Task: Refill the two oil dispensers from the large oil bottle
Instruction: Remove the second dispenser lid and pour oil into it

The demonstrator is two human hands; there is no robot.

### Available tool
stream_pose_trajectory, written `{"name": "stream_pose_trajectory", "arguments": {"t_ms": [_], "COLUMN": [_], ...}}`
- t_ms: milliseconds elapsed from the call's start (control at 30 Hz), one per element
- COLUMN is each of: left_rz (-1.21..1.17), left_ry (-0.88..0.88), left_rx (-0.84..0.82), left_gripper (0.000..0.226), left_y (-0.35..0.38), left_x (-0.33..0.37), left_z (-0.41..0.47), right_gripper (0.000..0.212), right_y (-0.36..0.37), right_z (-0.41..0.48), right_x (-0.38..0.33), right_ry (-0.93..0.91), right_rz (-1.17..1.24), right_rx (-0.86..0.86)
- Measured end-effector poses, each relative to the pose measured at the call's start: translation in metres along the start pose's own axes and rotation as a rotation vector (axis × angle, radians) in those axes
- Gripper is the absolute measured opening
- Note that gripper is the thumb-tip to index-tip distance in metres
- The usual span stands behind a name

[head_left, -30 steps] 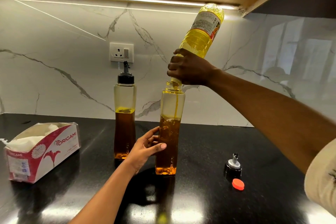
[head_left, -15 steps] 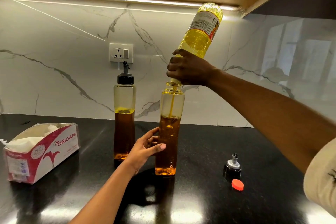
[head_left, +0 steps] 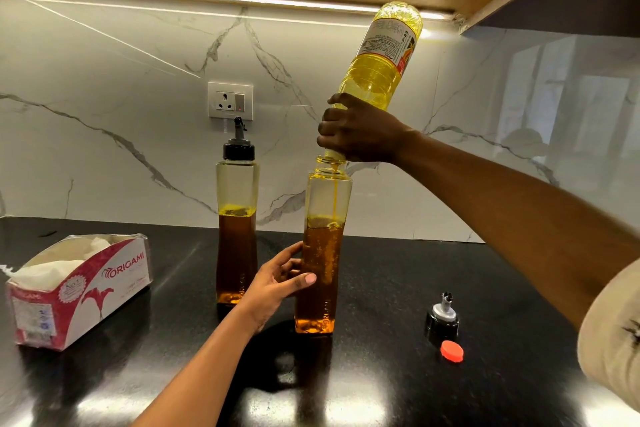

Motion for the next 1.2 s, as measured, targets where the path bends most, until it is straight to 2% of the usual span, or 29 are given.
{"name": "stream_pose_trajectory", "arguments": {"t_ms": [667,1200], "left_rz": [0.004,-0.003], "left_ry": [-0.009,-0.022], "left_rx": [-0.003,0.003], "left_gripper": [0.091,0.108], "left_y": [0.000,0.000], "left_x": [-0.001,0.000], "left_z": [0.000,-0.004], "right_gripper": [0.009,0.012], "right_y": [0.000,-0.003], "right_z": [0.003,0.003], "right_x": [-0.003,0.008], "right_ry": [-0.037,-0.015], "right_rz": [-0.122,-0.146], "right_rx": [-0.024,-0.060]}}
Point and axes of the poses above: each hand's wrist, its own z-axis towards the middle knuckle, its own y-axis out of the palm, x = y × z, the point moved 8 cm from there along z, towards the middle knuckle, and after that the axes turned 15 degrees about -y, right-handed, at the moved point
